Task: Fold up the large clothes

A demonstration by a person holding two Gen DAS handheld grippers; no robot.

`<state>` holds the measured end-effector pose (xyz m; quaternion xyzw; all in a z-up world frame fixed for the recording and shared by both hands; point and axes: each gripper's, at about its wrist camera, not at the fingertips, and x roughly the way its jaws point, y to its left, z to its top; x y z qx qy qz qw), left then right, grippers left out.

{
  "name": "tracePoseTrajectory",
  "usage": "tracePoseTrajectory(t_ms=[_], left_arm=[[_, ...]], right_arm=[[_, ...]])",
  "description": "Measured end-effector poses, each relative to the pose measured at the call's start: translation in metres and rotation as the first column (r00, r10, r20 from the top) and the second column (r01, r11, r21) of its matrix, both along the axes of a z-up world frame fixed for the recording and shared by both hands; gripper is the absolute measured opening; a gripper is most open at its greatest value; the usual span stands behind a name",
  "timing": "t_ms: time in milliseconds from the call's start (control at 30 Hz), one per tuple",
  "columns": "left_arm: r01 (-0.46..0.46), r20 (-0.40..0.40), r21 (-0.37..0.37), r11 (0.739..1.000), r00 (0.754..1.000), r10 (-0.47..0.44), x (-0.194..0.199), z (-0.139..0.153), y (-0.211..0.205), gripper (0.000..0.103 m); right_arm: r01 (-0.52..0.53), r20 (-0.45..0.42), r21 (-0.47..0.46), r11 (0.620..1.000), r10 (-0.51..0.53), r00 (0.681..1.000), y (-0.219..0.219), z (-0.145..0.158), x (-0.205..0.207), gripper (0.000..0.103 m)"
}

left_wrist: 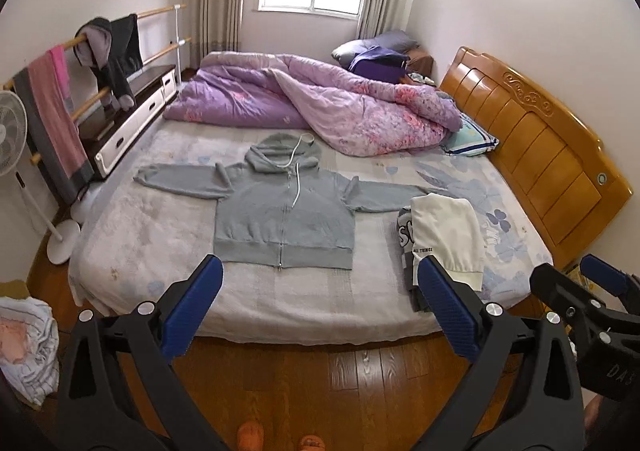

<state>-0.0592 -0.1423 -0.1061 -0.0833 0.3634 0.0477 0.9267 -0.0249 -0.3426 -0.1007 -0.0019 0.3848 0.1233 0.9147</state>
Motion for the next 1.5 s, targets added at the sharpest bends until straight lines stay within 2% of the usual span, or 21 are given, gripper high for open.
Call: tracePoseTrajectory(t_ms=[200, 333, 800, 1033, 1500], left_arm=[[0.012, 0.044, 0.026, 1.0, 0.999, -0.013, -0.026, 0.026, 0.013, 0.098], [0.033, 0.059, 0.076, 0.997, 0.998, -0.038, -0.043, 0.042, 0.025, 0.098], [0.077, 0.139, 0.08, 0.994, 0.986, -0.088, -0.077, 0.073, 0.07, 0.098], [0.076, 0.195, 0.122, 0.99, 0.976, -0.099, -0.087, 0.084, 0.081, 0.098], [0.1, 0.236, 0.114, 0.988, 0.964, -0.125, -0.081, 0.094, 0.089, 0.098]], right_arm=[[-0.009, 0.059, -0.02, 1.0, 0.01, 0.998, 0.019, 0.018, -0.026, 0.095], [0.013, 0.079, 0.021, 1.0, -0.014, 0.997, 0.031, 0.027, -0.042, 0.095], [0.066, 0.144, -0.004, 0.998, -0.065, 0.987, 0.071, 0.053, -0.073, 0.095], [0.079, 0.164, 0.003, 0.997, -0.078, 0.983, 0.082, 0.059, -0.079, 0.095], [0.113, 0.199, 0.0, 0.994, -0.111, 0.974, 0.087, 0.065, -0.081, 0.095]])
